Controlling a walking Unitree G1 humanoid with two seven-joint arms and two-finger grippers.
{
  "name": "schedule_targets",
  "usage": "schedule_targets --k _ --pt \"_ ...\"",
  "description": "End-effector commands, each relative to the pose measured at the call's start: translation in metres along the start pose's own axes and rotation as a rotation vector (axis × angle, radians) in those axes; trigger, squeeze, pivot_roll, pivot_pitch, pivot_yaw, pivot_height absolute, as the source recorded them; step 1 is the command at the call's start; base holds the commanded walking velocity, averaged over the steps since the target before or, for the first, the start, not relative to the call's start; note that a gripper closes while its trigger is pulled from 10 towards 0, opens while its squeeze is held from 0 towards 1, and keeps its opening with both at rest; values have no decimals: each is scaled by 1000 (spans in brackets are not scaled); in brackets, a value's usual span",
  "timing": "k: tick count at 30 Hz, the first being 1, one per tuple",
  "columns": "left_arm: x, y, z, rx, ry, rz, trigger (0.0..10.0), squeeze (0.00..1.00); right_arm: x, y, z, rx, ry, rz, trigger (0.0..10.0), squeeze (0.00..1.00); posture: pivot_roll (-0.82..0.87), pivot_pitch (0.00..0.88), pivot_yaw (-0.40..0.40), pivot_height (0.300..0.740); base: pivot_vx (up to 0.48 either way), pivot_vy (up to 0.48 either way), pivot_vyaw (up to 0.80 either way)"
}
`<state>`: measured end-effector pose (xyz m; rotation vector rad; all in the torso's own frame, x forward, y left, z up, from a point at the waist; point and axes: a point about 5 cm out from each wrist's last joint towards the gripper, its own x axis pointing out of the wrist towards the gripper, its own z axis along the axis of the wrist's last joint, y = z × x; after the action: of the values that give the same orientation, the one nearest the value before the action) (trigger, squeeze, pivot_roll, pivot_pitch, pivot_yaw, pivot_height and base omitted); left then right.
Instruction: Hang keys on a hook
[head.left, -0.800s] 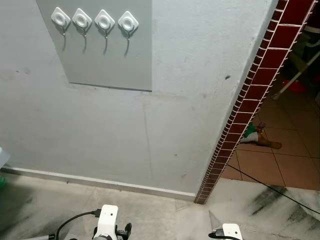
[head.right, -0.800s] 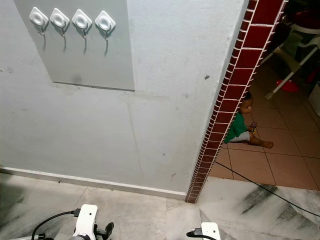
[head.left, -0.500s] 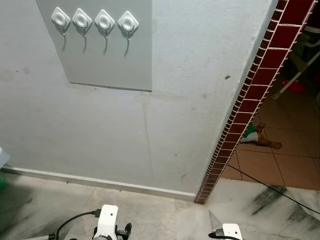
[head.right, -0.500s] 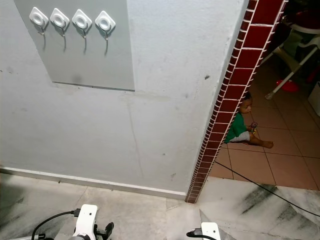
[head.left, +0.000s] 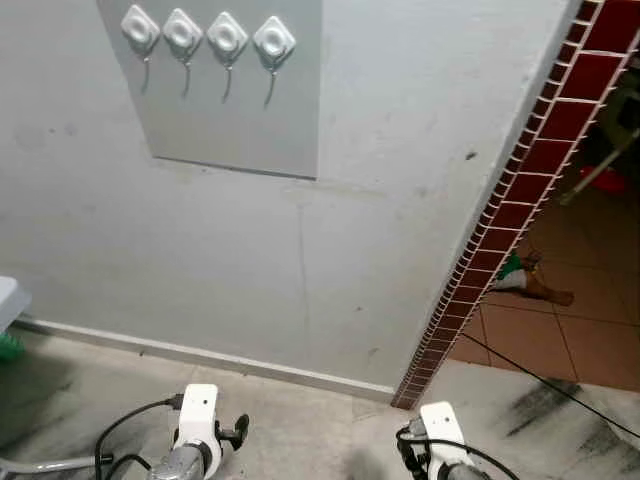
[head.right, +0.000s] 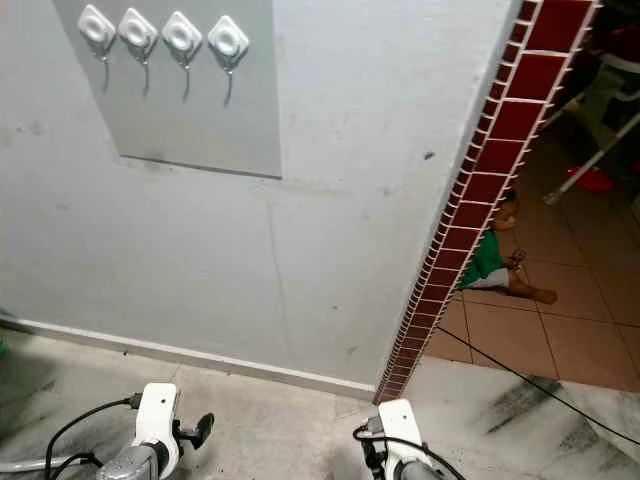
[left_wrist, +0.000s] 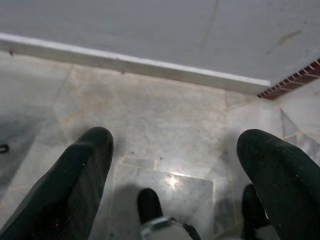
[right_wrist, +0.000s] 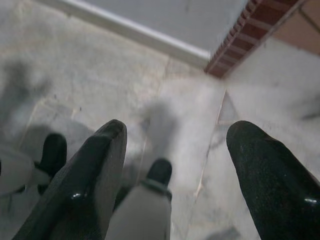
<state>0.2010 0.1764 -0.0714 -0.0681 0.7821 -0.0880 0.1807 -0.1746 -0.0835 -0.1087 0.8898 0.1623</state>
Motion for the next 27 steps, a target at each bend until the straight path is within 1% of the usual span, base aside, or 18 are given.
schedule_targets --k 1,10,13,15,20,22,27 --pt "-1 0 -2 -7 6 -3 10000 0 -1 -1 -3 -4 12 2 10000 0 14 0 0 732 0 0 0" --pt "-1 -1 -3 -4 10 -13 10000 0 -1 -1 -3 -35 13 11 10000 0 15 0 -3 732 0 0 0" --pt "0 -2 -3 -6 8 -16 10000 0 -1 -1 -4 -26 12 13 10000 0 17 0 -3 732 0 0 0" --pt "0 -3 -2 -4 7 -18 10000 0 -1 0 -4 -41 14 16 10000 0 18 0 -4 732 0 0 0" --pt "0 -5 -2 -6 6 -21 10000 0 -1 2 -5 -40 18 36 10000 0 19 0 -6 732 0 0 0" --pt "0 -5 -2 -8 5 -22 10000 0 -1 3 -6 -23 15 46 10000 0 20 0 -7 732 0 0 0" --pt "0 -5 -3 -6 10 -18 10000 0 -1 5 -6 -37 15 52 10000 0 19 0 -5 732 0 0 800"
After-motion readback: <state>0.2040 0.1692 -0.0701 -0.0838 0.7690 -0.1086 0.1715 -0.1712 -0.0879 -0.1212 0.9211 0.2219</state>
